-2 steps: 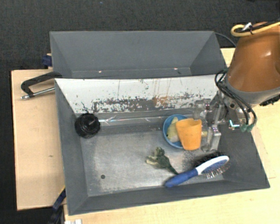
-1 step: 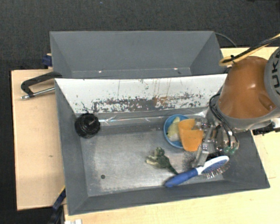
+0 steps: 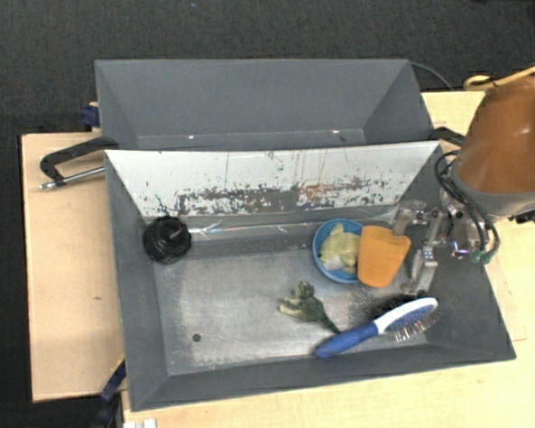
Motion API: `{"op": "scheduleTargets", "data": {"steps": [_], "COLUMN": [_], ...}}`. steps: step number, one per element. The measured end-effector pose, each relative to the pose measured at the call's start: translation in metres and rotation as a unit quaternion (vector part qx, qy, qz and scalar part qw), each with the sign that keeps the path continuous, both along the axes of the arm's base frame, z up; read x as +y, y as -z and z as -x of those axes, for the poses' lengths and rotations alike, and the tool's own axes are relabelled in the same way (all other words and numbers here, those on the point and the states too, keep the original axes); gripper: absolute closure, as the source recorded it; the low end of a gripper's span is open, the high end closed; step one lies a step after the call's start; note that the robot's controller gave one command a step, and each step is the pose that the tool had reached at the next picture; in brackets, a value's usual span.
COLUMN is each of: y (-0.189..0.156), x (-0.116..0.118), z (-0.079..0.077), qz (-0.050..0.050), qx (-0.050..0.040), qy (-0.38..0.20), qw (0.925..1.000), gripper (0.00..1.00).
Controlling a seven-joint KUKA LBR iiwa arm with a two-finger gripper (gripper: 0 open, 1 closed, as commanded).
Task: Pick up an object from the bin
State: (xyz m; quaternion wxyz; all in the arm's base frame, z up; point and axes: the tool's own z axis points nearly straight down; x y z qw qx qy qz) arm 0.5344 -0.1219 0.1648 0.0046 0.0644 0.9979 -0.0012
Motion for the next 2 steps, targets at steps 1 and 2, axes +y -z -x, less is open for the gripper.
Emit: {"op": "scheduleTargets", "data": {"steps": [1, 2], "y": [0.0914, 0.0924], "x": [0.0046, 0.0049], "z": [-0.0151, -0.0135], "qz": [0.001, 0.0], "qx": [-0.0028, -0.0007], "qy": [-0.192, -0.192], "qw": [0.9814, 0.9813], "gripper": [0.0, 1.0]}}
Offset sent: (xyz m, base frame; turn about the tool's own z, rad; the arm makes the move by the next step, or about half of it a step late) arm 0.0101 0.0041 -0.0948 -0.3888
